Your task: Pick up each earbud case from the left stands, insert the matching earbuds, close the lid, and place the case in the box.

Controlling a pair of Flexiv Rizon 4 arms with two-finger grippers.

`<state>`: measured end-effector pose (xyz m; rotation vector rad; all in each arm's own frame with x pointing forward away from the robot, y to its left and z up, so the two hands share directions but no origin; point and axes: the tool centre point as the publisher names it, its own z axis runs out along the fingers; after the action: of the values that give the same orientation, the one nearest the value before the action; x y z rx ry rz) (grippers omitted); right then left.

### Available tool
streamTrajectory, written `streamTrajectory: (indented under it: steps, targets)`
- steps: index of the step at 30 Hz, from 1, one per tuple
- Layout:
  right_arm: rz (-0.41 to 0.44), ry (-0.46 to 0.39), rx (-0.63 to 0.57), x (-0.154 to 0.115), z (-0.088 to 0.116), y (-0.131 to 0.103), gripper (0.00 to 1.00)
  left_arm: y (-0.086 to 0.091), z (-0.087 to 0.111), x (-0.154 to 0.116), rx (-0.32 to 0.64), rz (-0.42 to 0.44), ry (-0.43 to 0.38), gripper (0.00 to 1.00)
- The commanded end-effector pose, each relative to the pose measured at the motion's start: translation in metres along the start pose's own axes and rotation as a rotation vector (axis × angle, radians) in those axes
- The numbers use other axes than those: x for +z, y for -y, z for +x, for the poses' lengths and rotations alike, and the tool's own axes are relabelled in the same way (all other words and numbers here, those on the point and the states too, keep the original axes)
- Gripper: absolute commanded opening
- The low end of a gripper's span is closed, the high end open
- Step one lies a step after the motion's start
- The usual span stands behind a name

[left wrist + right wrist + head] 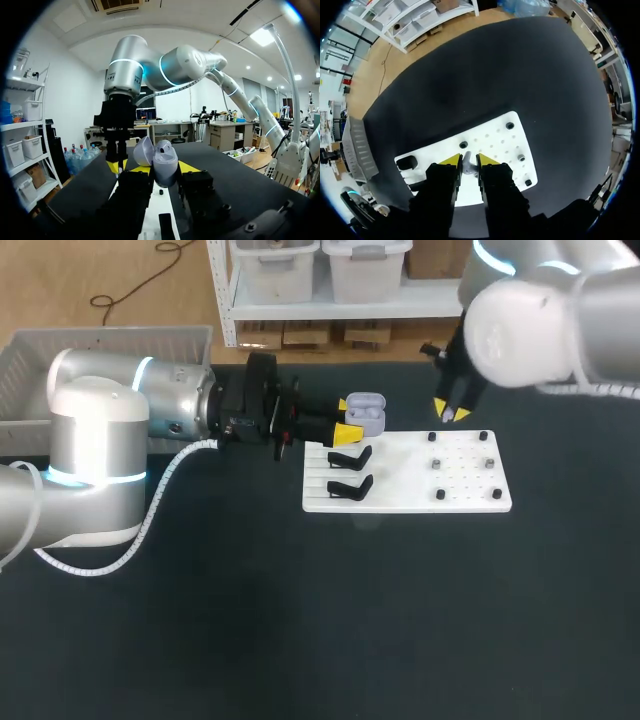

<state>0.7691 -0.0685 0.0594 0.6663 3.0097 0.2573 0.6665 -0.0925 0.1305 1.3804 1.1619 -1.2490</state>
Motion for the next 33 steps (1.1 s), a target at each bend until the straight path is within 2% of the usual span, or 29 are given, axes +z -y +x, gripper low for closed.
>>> streamTrajectory:
  steps: [1,5,13,18,25,30,33]
  targets:
    - [-0.05,-0.03,-0.04,-0.033,0.002,0.013,0.0,0.001,0.0,0.0,0.002,-0.003,0.0,0.0]
    - [-0.118,-0.105,-0.118,-0.056,-0.004,0.021,0.0,0.001,0.0,0.0,0.002,-0.003,0.0,0.0]
    - [-0.114,-0.164,-0.308,-0.108,-0.009,0.024,0.0,0.001,0.0,0.0,0.002,-0.003,0.0,0.0]
    - [-0.128,-0.193,-0.469,-0.134,0.007,0.004,0.0,0.001,0.0,0.0,0.002,-0.003,0.0,0.0]
    - [-0.091,-0.197,-0.636,-0.159,0.038,-0.025,0.0,0.001,0.0,0.0,0.002,-0.003,0.0,0.0]
    - [-0.059,-0.193,-0.692,-0.173,0.057,-0.038,0.0,0.001,0.0,0.0,0.002,-0.003,0.0,0.0]
    - [-0.036,-0.197,-0.695,-0.173,0.059,-0.039,0.0,0.001,0.0,0.0,0.002,-0.003,0.0,0.0]
